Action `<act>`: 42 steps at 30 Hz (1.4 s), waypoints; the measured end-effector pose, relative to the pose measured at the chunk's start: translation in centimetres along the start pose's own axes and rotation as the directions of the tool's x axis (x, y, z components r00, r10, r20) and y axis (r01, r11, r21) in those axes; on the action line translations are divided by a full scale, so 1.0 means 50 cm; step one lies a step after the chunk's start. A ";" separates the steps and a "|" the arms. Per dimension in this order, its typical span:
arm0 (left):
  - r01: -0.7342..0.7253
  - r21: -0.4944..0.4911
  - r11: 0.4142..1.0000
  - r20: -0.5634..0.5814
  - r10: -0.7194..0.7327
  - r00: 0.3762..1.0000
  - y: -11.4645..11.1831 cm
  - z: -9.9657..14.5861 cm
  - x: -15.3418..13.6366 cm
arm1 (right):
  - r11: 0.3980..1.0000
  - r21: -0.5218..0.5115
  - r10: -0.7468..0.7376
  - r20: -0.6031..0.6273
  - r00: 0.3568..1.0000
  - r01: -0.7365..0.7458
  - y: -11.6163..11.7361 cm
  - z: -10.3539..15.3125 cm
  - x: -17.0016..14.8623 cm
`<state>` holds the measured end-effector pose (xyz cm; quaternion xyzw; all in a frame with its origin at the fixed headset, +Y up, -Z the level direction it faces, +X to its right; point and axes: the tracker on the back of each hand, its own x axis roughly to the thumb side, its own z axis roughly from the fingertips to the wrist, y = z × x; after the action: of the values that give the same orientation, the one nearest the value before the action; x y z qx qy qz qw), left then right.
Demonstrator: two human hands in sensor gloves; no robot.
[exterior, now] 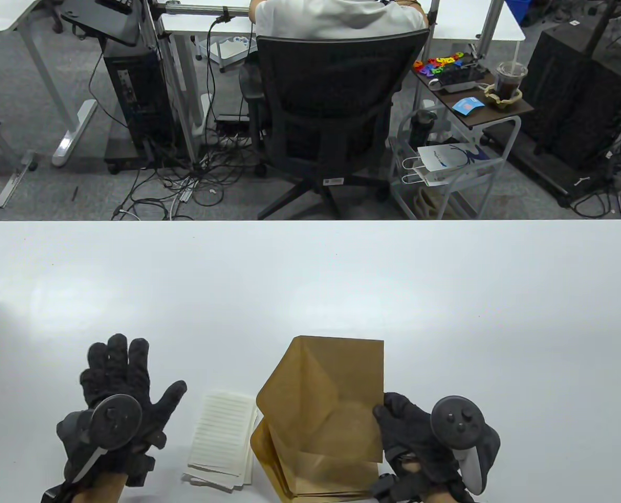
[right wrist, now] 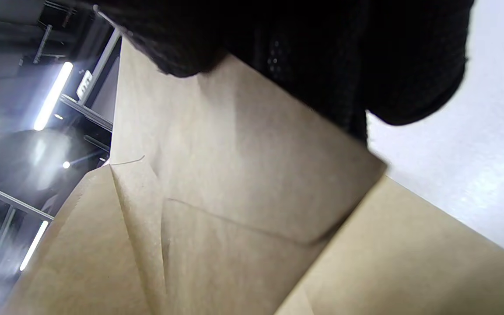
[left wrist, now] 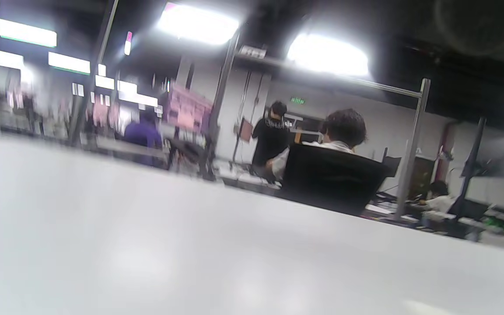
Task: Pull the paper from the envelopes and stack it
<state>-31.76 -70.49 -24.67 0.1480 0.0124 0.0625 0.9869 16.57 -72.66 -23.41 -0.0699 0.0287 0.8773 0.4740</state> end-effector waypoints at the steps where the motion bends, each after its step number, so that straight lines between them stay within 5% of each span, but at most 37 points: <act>1: -0.001 -0.013 1.000 -0.020 0.001 1.000 0.000 -0.005 -0.006 | 1.000 0.008 0.000 -0.009 1.000 0.000 0.001 -0.002 -0.002; 9: 0.039 -0.048 0.998 -0.060 -0.042 0.997 -0.032 -0.048 -0.031 | 0.995 0.097 -0.003 -0.093 0.996 0.012 0.008 -0.020 -0.024; 24: 0.038 -0.116 0.993 -0.082 -0.047 0.996 -0.067 -0.045 -0.052 | 0.971 0.208 0.152 -0.146 0.978 -0.120 0.038 -0.029 -0.033; 34: 0.032 -0.142 0.989 -0.112 -0.048 0.993 -0.072 -0.040 -0.055 | 0.971 -0.075 0.222 -0.067 0.973 -0.227 -0.002 -0.005 -0.009; 42: 0.018 -0.140 0.990 -0.107 -0.033 0.994 -0.066 -0.036 -0.060 | 0.785 -0.388 0.549 0.077 0.832 -0.482 -0.051 -0.005 0.056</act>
<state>-34.43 -73.47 -27.33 0.0751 0.0640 0.0586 0.9934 17.22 -68.97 -24.02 -0.0612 -0.1552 0.9664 0.1954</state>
